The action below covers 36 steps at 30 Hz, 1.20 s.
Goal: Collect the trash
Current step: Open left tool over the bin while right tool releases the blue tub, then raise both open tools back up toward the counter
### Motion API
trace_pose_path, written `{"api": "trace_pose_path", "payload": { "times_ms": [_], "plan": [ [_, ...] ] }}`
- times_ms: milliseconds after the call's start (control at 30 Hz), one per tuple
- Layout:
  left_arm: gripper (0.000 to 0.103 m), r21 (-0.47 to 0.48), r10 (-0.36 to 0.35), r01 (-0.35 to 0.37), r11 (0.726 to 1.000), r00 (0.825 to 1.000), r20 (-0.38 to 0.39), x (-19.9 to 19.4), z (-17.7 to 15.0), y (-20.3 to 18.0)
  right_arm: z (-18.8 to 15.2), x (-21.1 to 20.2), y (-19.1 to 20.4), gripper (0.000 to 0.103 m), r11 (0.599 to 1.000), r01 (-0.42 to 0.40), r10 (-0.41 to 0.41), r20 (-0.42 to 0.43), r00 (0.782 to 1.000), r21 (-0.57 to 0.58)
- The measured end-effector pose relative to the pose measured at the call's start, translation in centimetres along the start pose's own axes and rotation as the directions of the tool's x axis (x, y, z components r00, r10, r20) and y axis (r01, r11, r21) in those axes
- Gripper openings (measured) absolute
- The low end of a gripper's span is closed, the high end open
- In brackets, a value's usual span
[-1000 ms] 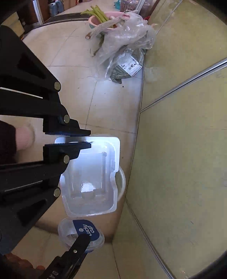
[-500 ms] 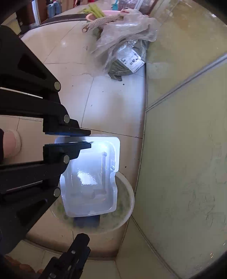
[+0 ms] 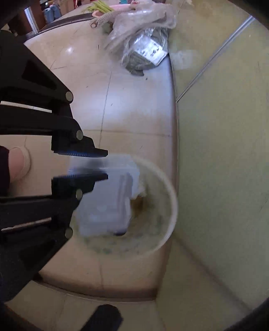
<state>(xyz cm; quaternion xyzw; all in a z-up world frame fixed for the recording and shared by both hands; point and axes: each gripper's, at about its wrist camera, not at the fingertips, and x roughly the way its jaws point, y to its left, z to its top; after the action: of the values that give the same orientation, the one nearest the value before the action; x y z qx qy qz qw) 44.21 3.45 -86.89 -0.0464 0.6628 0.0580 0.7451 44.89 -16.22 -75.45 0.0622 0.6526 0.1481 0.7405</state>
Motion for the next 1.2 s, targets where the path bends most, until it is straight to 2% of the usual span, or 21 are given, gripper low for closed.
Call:
{"api": "trace_pose_path", "payload": {
  "times_ms": [67,133,300,433,667,867,1067,1200],
  "plan": [
    [0.026,0.001,-0.013,0.013,1.000,1.000,-0.018,-0.5,-0.3,-0.3,0.0,-0.8,0.2,0.062,1.000,0.002,-0.002,0.006,1.000,-0.002],
    [0.028,0.003,-0.018,0.018,1.000,1.000,-0.017,-1.6,-0.6,-0.3,0.1,-1.4,0.8,0.062,1.000,0.002,-0.002,0.009,1.000,-0.002],
    [0.028,-0.011,-0.016,0.016,1.000,1.000,-0.011,-6.3,-0.6,-0.2,0.5,-5.5,2.4,0.062,1.000,0.004,-0.004,0.025,1.000,-0.010],
    [0.028,-0.031,-0.028,0.029,0.999,0.999,0.017,-12.7,-0.4,1.0,1.2,-9.7,4.2,0.062,1.000,-0.011,0.011,0.039,0.999,-0.009],
    [0.028,-0.061,-0.049,0.056,0.997,0.992,0.117,-28.0,0.3,3.1,2.2,-22.2,8.5,0.062,0.999,-0.010,0.013,0.094,0.995,-0.034],
    [0.028,-0.068,-0.079,0.095,0.993,0.976,0.205,-41.6,0.6,5.0,2.8,-34.2,12.4,0.062,0.998,-0.017,0.027,0.178,0.984,-0.057],
    [0.028,-0.055,-0.064,0.084,0.995,0.950,0.304,-53.2,0.5,6.8,2.8,-44.0,15.8,0.062,0.996,-0.003,0.028,0.296,0.955,-0.084],
    [0.029,-0.057,-0.069,0.097,0.994,0.923,0.378,-59.5,0.4,8.1,3.0,-49.2,17.2,0.062,0.997,0.023,0.004,0.374,0.928,-0.068]
  ]
}}
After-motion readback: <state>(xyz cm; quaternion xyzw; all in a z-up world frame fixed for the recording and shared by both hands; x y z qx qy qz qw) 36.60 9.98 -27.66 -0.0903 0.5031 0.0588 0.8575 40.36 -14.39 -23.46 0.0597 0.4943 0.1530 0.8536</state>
